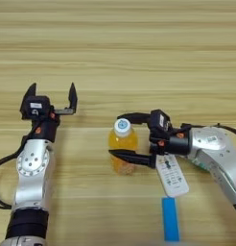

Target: Move the objects on the table

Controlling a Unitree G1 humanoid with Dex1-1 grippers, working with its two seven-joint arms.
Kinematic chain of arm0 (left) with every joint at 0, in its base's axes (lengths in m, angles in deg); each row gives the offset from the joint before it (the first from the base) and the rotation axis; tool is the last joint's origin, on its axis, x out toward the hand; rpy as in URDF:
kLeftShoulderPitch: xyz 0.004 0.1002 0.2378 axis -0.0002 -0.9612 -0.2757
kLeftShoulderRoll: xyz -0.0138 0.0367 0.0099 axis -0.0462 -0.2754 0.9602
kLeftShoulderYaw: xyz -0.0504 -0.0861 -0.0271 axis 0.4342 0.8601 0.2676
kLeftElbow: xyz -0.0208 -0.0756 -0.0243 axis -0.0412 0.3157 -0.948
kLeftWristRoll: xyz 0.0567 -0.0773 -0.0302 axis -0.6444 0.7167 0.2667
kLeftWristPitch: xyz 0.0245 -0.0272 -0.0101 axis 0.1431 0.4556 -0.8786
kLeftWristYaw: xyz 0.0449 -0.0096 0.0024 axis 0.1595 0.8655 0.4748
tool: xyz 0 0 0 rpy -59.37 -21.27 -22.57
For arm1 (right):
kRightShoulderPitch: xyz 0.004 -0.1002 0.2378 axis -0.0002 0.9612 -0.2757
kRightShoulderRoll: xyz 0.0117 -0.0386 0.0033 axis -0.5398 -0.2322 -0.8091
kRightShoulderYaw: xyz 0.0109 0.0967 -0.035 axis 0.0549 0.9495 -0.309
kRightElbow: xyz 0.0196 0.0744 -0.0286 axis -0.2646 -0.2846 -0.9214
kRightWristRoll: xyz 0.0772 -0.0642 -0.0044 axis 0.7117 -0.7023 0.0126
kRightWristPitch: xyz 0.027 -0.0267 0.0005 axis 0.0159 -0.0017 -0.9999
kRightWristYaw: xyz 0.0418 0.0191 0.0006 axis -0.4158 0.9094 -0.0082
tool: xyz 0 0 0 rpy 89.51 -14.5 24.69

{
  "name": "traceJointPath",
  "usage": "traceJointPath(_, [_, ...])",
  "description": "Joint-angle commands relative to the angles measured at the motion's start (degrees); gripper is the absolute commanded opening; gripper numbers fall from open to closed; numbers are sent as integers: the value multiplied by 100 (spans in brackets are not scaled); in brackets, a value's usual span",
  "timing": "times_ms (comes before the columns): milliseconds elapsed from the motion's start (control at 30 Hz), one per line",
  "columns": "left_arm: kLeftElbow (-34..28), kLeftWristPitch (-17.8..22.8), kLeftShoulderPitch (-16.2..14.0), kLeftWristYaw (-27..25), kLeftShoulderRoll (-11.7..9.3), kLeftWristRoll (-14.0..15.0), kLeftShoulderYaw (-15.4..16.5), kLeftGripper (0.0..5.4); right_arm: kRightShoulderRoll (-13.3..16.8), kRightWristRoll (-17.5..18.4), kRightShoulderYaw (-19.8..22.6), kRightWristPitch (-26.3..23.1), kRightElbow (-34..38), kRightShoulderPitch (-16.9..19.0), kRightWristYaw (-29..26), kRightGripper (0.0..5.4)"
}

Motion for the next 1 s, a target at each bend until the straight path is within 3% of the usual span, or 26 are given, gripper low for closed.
traceJointPath(33, [62, -43, 23, 9, 15, -37, -12, 540, -20, 11, 57, 98, -31, -51, 7, 491])
traceJointPath(167, [71, -49, 30, 11, 16, -39, -14, 540, -17, 31, 93, 115, -13, -80, 21, 537])
traceJointPath(700, [90, -78, 8, 22, 39, -55, -29, 540, 51, 476, 445, -110, 1062, -188, 206, 537])
traceJointPath(833, [106, -86, 10, 23, 38, -56, -29, 540, 79, 691, 623, -213, 1326, -267, 307, 537])
traceJointPath(1000, [124, -92, 14, 15, 35, -54, -32, 540, 5, 1020, 1192, -218, 1363, -538, 630, 537])
